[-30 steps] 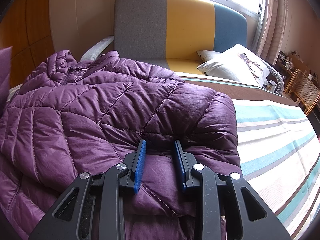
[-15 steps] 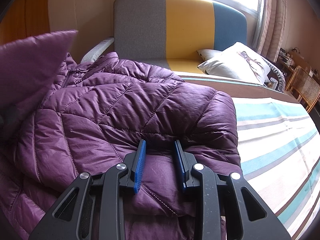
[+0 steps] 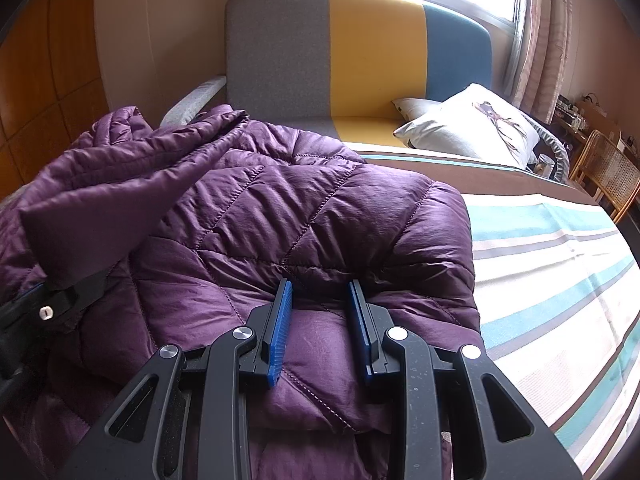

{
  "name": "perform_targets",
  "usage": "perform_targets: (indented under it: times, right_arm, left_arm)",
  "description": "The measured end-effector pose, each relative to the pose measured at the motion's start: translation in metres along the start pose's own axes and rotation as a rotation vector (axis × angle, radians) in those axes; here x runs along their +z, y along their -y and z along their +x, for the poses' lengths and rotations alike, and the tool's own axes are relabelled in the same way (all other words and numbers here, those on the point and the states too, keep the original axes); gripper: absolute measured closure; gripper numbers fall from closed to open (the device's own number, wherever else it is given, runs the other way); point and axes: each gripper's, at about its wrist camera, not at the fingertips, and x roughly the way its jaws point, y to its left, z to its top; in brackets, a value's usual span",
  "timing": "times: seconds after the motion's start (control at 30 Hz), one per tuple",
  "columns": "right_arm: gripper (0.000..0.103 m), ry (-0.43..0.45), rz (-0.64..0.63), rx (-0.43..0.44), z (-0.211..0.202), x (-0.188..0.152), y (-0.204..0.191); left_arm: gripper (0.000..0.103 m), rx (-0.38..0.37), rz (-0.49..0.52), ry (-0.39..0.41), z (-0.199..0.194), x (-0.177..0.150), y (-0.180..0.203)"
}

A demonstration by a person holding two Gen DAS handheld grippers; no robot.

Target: Fold large clothes

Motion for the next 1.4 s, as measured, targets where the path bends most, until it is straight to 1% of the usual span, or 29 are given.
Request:
perform_targets:
  times: [0.03, 0.1, 0.13, 0.17, 0.23, 0.27, 0.33, 0.4, 0.43, 0.5, 0.53, 0.57, 0.63, 0.67, 0.7, 0.77, 0.83, 0.87, 0.9, 0.93, 1.0, 1.07, 1.1, 1.13, 1.2, 1.23, 1.37, 1.4]
  right_arm:
    - [0.074, 0.0, -0.002, -0.003, 0.0, 0.0, -0.001]
    - [0.075, 0.001, -0.004, -0.006, -0.001, -0.001, -0.001]
    - [0.075, 0.0, -0.005, -0.006, 0.0, 0.0, -0.002]
    - [0.075, 0.0, -0.004, -0.006, -0.001, -0.001, -0.002]
    - [0.075, 0.0, -0.004, -0.006, -0.001, -0.001, -0.002]
    - [0.074, 0.0, -0.005, -0.008, -0.001, -0.001, -0.003]
    - [0.074, 0.001, -0.005, -0.009, -0.001, 0.0, -0.003]
    - [0.074, 0.006, -0.004, -0.011, -0.002, 0.0, -0.003]
    - [0.074, 0.015, 0.0, -0.013, -0.003, -0.001, -0.003]
    - [0.074, 0.042, 0.017, -0.022, -0.01, -0.002, 0.001]
    - [0.074, 0.067, 0.032, -0.032, -0.016, -0.003, 0.003]
    - [0.074, 0.119, 0.055, -0.056, -0.029, -0.003, 0.007]
    - [0.074, 0.189, 0.074, -0.082, -0.051, -0.003, 0.007]
    - [0.074, 0.202, 0.072, -0.081, -0.057, -0.002, 0.006]
    - [0.074, 0.206, 0.059, -0.054, -0.063, 0.002, 0.001]
    - [0.074, 0.215, 0.003, 0.013, -0.071, 0.013, -0.019]
    - [0.074, 0.213, -0.063, 0.068, -0.072, 0.027, -0.043]
    - [0.074, 0.196, -0.104, 0.097, -0.067, 0.035, -0.058]
    - [0.074, 0.175, -0.133, 0.109, -0.06, 0.041, -0.07]
    - [0.074, 0.135, -0.167, 0.123, -0.048, 0.048, -0.084]
    - [0.074, 0.072, -0.192, 0.145, -0.03, 0.055, -0.097]
    - [0.074, 0.019, -0.218, 0.078, -0.011, 0.055, -0.102]
    - [0.074, -0.003, -0.226, 0.033, -0.005, 0.054, -0.101]
    - [0.074, -0.031, -0.21, 0.007, 0.002, 0.049, -0.094]
    - [0.074, -0.038, -0.155, 0.02, 0.004, 0.04, -0.083]
    - [0.074, -0.023, -0.135, 0.035, 0.003, 0.033, -0.079]
    - [0.074, 0.001, -0.124, 0.044, 0.003, 0.029, -0.076]
    - [0.074, 0.006, -0.124, 0.044, 0.003, 0.029, -0.075]
  left_arm:
    - [0.077, -0.014, 0.007, -0.007, -0.006, -0.001, 0.001]
    - [0.029, -0.025, 0.04, 0.002, -0.02, -0.002, 0.005]
    - [0.021, -0.024, 0.063, 0.015, -0.029, -0.002, 0.008]
    - [0.015, -0.025, 0.1, 0.044, -0.044, -0.005, 0.011]
    - [0.014, -0.027, 0.138, 0.06, -0.058, -0.006, 0.011]
    - [0.013, -0.014, 0.156, 0.066, -0.066, -0.006, 0.008]
    - [0.013, 0.048, 0.165, 0.083, -0.078, -0.005, -0.005]
    - [0.014, 0.131, 0.135, 0.104, -0.09, 0.0, -0.029]
    - [0.014, 0.208, 0.092, 0.124, -0.096, 0.004, -0.05]
    - [0.018, 0.301, 0.01, 0.143, -0.103, 0.01, -0.08]
    - [0.019, 0.352, -0.056, 0.152, -0.106, 0.014, -0.103]
    - [0.02, 0.374, -0.094, 0.157, -0.107, 0.016, -0.116]
    - [0.021, 0.403, -0.164, 0.163, -0.106, 0.017, -0.142]
    - [0.022, 0.413, -0.186, 0.16, -0.104, 0.015, -0.154]
    - [0.022, 0.407, -0.195, 0.156, -0.101, 0.013, -0.161]
    - [0.022, 0.38, -0.199, 0.15, -0.096, 0.007, -0.165]
    - [0.022, 0.378, -0.183, 0.152, -0.094, 0.004, -0.161]
    - [0.022, 0.376, -0.165, 0.155, -0.094, 0.004, -0.157]
    - [0.021, 0.373, -0.152, 0.157, -0.093, 0.003, -0.155]
    - [0.02, 0.372, -0.14, 0.157, -0.092, 0.002, -0.152]
    - [0.016, 0.368, -0.131, 0.154, -0.089, 0.003, -0.15]
    - [0.016, 0.356, -0.14, 0.153, -0.089, 0.003, -0.153]
    - [0.015, 0.348, -0.145, 0.151, -0.089, 0.003, -0.153]
    - [0.015, 0.33, -0.152, 0.146, -0.089, 0.002, -0.155]
    - [0.015, 0.313, -0.149, 0.139, -0.086, 0.002, -0.157]
    - [0.015, 0.312, -0.144, 0.133, -0.085, 0.002, -0.156]
    - [0.018, 0.362, -0.113, 0.125, -0.087, 0.007, -0.145]
    - [0.02, 0.357, -0.106, 0.129, -0.089, 0.01, -0.142]
